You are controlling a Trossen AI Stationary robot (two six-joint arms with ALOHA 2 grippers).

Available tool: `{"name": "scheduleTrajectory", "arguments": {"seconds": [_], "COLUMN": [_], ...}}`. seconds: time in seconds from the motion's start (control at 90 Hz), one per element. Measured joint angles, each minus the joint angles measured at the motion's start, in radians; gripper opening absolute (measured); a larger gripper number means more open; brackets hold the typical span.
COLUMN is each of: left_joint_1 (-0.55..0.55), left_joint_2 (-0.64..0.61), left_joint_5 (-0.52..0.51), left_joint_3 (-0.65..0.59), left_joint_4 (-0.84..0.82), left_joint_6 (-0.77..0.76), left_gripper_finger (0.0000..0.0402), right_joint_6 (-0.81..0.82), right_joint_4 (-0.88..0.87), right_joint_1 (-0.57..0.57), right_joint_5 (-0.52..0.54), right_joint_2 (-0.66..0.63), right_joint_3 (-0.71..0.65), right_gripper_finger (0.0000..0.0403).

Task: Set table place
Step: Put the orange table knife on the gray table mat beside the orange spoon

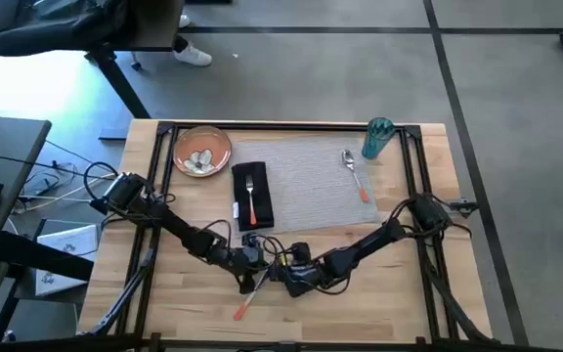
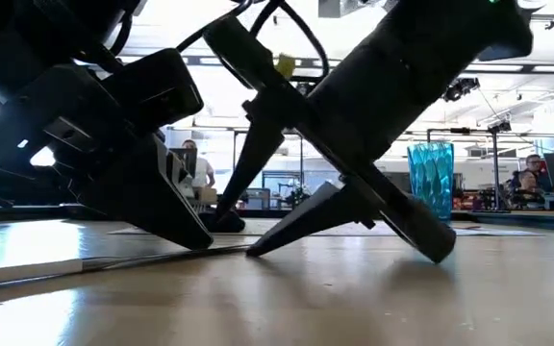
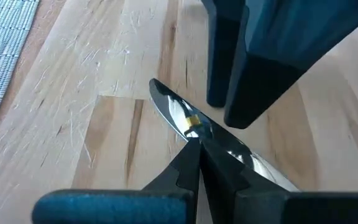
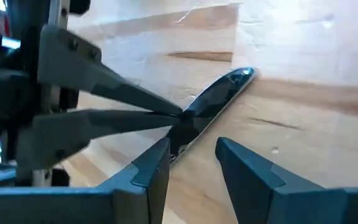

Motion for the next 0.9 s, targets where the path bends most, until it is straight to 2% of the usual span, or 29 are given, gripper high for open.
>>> {"name": "scheduleTrajectory", "arguments": {"seconds": [0.244, 0.733, 0.9], "left_joint_1": [0.000, 0.000, 0.000], "left_joint_2": [0.002, 0.002, 0.002], "left_joint_5": [0.000, -0.007, -0.008], "left_joint_3": [-0.001, -0.001, -0.001], "left_joint_4": [0.031, 0.039, 0.040], "left_joint_6": [0.001, 0.003, 0.003], "left_gripper_finger": [0.0000, 0.0000, 0.0000], "right_joint_6": [0.148, 0.200, 0.245], "right_joint_4": [0.005, -0.003, 0.043], "right_joint_1": [0.004, -0.042, -0.053], "right_joint_5": [-0.002, -0.044, -0.060], "right_joint_2": [0.010, 0.014, 0.046], "right_joint_3": [0.001, -0.001, 0.002], "right_gripper_finger": [0.0126, 0.0126, 0.0126]}}
